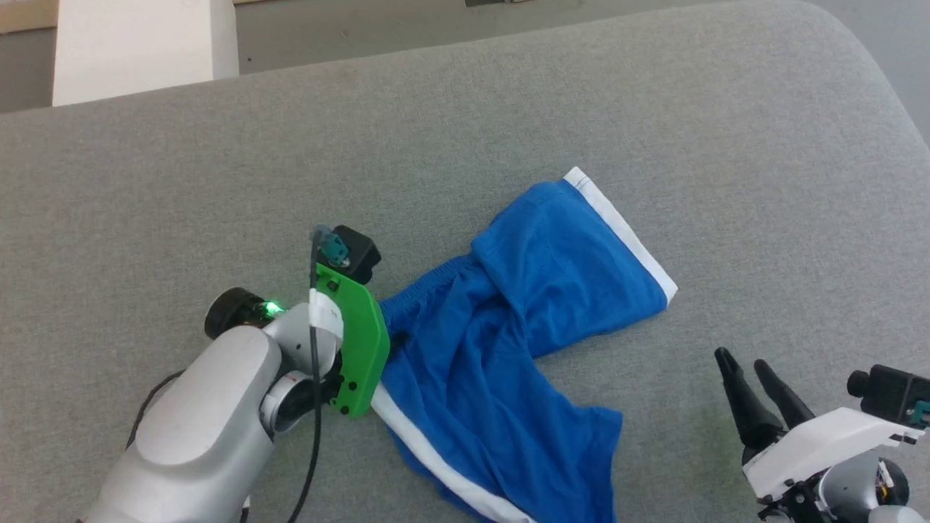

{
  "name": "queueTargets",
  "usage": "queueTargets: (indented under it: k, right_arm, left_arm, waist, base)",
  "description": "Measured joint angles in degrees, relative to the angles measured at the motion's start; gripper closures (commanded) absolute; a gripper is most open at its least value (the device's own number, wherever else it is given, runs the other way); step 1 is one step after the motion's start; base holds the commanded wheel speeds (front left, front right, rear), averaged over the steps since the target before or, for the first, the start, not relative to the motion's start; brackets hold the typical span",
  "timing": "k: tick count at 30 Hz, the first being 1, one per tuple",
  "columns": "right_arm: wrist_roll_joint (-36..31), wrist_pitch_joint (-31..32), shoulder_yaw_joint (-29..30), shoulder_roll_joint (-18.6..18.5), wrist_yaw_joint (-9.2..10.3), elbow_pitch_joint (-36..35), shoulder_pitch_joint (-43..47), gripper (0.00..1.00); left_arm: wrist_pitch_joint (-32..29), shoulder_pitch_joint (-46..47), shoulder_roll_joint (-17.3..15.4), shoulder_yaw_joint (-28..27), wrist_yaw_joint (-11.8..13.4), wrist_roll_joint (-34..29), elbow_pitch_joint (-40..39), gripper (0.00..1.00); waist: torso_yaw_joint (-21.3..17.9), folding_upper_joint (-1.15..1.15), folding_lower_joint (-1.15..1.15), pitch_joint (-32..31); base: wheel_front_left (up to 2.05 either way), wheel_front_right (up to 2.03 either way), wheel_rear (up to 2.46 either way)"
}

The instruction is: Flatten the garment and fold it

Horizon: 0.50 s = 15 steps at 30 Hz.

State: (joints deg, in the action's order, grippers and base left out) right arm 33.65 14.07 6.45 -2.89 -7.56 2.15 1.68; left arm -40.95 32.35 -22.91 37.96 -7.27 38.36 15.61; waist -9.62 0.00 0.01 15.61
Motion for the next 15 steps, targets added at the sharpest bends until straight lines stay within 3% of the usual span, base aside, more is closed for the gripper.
queueTargets:
  k: [6,11,15]
  right_arm:
    - [-0.31,-0.31,-0.37,0.0,0.0,1.12,-0.02,0.0]
    - [-0.92,0.6,-0.12,-0.01,0.0,1.44,-0.15,0.0]
    - [-1.58,1.67,0.11,-0.01,0.0,1.47,-0.24,0.0]
  left_arm:
    - [9.24,0.04,1.49,-5.06,1.01,3.03,0.12,1.0]
    - [19.86,0.67,2.65,-15.46,5.71,7.12,1.63,1.0]
    - [24.84,0.36,0.88,-23.53,9.38,10.58,4.86,1.0]
  waist:
    - [1.08,0.0,0.0,0.22]
    - [3.16,0.0,0.0,-0.92]
    - [5.32,0.0,0.0,-1.88]
  base:
    - [0.0,0.0,0.0]
    - [0.0,0.0,0.0]
    - [0.0,0.0,0.0]
